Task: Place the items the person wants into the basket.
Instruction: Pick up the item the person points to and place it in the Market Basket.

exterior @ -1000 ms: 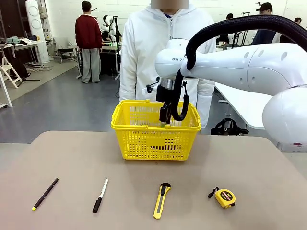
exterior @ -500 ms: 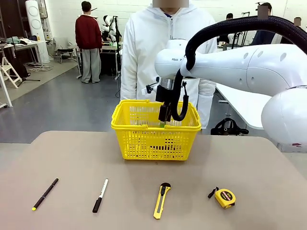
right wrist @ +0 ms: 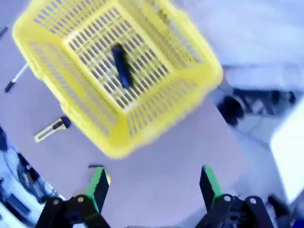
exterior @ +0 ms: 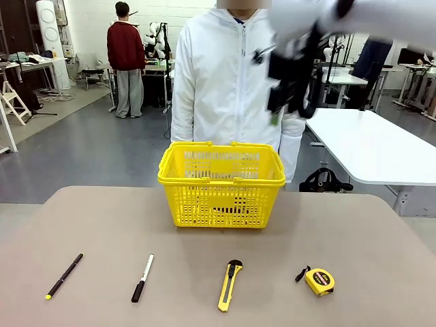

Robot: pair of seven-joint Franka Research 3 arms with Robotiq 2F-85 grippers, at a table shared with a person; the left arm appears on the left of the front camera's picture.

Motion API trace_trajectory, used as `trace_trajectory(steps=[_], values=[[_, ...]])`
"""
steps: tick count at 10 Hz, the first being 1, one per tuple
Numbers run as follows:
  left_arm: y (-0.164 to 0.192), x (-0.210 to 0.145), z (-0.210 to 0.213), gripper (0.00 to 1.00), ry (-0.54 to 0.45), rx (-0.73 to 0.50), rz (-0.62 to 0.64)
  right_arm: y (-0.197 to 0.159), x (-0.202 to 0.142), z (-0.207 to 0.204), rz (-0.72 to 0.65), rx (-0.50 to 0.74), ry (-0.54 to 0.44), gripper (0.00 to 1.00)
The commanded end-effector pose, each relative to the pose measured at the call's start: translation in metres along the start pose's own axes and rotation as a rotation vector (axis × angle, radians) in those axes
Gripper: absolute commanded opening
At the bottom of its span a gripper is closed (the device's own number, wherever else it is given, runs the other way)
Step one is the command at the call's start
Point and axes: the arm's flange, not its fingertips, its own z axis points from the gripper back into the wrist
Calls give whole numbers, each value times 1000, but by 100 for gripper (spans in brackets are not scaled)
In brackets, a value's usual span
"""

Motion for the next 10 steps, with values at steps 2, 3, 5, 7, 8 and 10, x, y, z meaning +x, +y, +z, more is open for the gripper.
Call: trace_trajectory(steps=[2, 3, 5, 7, 8, 10], values=[[1, -1, 1, 100, -7, -15, -15, 65, -270, 79, -233, -130, -89, 100], [1, -1, 1, 100, -7, -15, -15, 70, -318, 81, -268, -113, -142, 100], [1, -1, 1, 100, -7, -15, -15, 70, -398, 65, -312, -61, -245, 100], [1, -1, 1, 100, -7, -15, -15, 66, -447, 43, -350, -9, -301, 100], [1, -1, 1, 100, -7, -15, -15, 61, -458, 37, -367, 11, -322, 100], [1, -1, 1, 100, -7, -15, -15, 48, -461, 27, -406, 35, -304, 100]])
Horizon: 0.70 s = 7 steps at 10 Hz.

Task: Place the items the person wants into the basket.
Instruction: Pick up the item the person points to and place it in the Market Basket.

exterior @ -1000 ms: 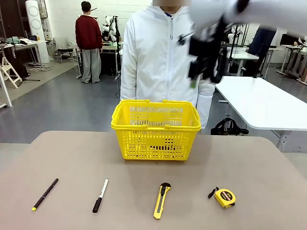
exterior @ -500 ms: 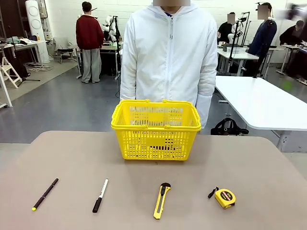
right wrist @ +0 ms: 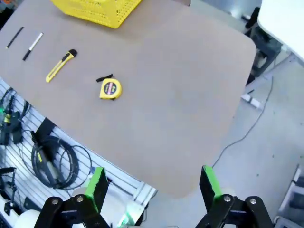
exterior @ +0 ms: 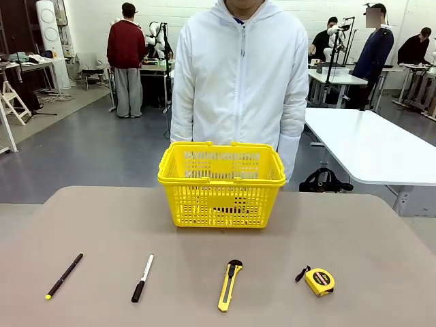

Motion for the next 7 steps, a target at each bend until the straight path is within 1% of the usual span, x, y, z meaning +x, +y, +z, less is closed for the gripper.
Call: trace_trajectory(steps=[1, 2, 6, 7], values=[[1, -2, 1, 100, -5, -12, -16, -10, 23, -14, -36, -10, 40, 100], [1, -2, 1, 100, -5, -12, -16, 0, 0, 0, 0, 0, 0, 100], [1, -2, 1, 100, -5, -12, -16, -3, 3, -2, -6, -4, 2, 100], [1, -2, 1, 100, -5, -12, -16, -16, 20, 29, 54, 118, -37, 100]])
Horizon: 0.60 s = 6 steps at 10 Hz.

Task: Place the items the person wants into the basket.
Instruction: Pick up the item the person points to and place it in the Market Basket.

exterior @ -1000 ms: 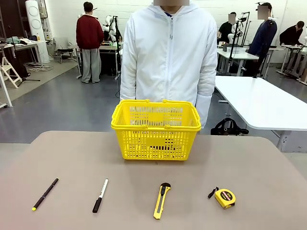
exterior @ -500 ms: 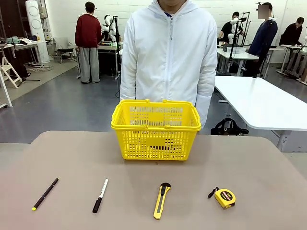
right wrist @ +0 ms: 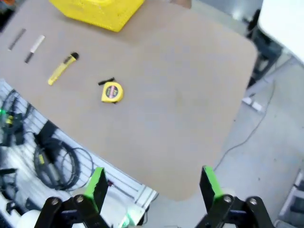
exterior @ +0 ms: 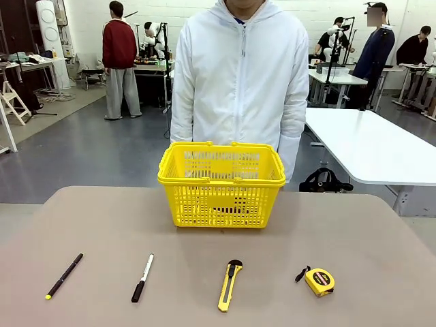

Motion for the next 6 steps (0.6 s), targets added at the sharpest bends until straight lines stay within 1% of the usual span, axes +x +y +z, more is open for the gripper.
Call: trace_trajectory(steps=[1, 4, 5, 6], values=[[1, -1, 1, 100, -5, -12, -16, -24, 29, 41, 95, 170, -60, 100], [1, -1, 1, 100, -5, -12, -16, -45, 59, 83, 217, 222, -138, 100], [1, -1, 1, 100, -5, -12, -16, -47, 61, 86, 282, 303, -136, 100], [1, -1, 1, 100, -5, -12, -16, -51, 61, 85, 326, 357, -135, 100]])
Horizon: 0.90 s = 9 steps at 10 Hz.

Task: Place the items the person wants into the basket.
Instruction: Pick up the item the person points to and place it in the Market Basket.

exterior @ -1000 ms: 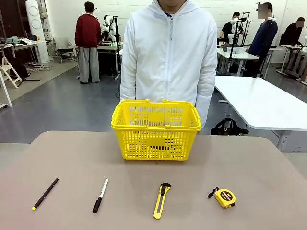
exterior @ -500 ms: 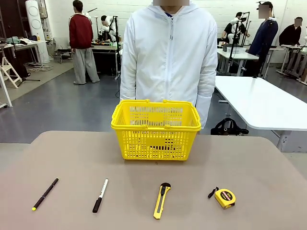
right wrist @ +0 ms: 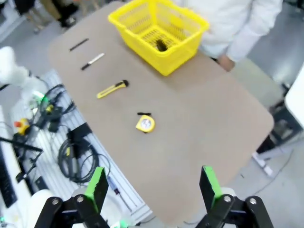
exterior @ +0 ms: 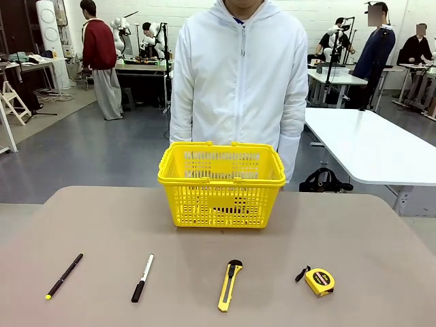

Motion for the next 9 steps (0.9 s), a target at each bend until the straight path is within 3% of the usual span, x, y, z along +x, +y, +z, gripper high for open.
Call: trace_trajectory(steps=[1, 4, 9], values=[[1, -1, 1, 100, -5, -12, -16, -12, -7, 4, 64, 114, -4, 100], [1, -1, 1, 100, -5, -12, -16, -26, -17, -9, 82, 126, -51, 100], [1, -1, 1, 100, -5, -12, -16, -13, -11, 0, 60, 103, -22, 100]])
